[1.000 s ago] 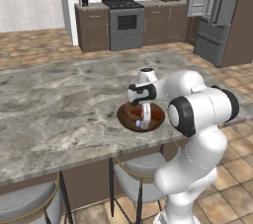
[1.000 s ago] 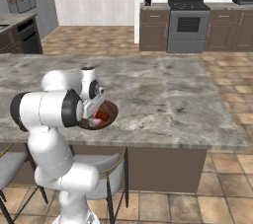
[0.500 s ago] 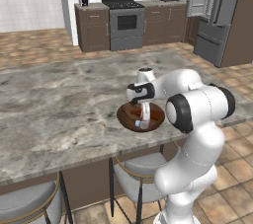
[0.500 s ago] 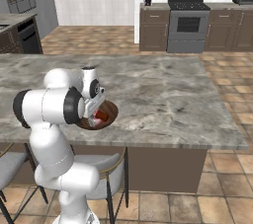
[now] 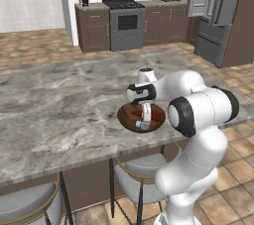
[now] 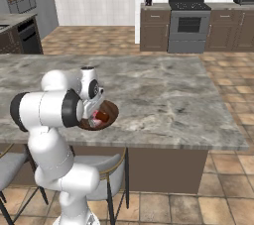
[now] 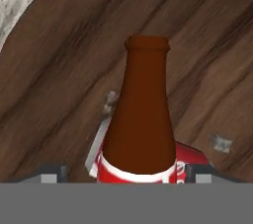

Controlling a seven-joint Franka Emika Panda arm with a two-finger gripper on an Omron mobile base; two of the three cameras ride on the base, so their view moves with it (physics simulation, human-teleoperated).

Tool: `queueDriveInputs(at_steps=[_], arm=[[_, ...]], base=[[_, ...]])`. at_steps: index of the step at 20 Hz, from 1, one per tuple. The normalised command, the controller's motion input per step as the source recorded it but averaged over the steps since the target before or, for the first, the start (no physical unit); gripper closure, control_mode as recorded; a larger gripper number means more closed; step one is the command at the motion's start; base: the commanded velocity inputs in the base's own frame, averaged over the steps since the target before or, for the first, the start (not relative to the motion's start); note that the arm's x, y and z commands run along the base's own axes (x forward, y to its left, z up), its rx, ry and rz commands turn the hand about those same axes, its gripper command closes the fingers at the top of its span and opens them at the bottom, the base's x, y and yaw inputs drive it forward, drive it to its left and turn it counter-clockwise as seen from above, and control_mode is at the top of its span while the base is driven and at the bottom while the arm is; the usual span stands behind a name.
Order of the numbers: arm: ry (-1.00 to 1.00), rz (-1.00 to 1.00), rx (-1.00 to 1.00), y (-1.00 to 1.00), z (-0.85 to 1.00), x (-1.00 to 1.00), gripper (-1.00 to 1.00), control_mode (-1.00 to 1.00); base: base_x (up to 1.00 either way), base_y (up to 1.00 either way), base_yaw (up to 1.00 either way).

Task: Open the fridge, grab two sodas, and place both sodas inside the bowl with ice on the dining counter.

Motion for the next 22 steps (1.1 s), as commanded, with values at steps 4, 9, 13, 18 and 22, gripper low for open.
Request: queueDriveInputs(at_steps=[4,9,13,18,22], arm=[[-0.16,0.00,-0.01,-0.15,0.37,-0.31,-1.00,-1.00],[-0.19,0.00,-0.05,-0.19,0.60,-0.22,-1.00,-1.00],[-0.21,0.00,-0.04,-0.13,0.59,-0.37,-1.00,-1.00],[-0.21,-0.01,-0.02,-0.01,0.58,-0.55,-1.00,-1.00],[-0.19,-0.05,0.00,0.00,0.53,-0.60,-1.00,-1.00]], base=[[0.00,0.00,0.00],[0.00,0.00,0.00],[0.00,0.00,0.00],[0.00,0.00,0.00],[0.00,0.00,0.00]])
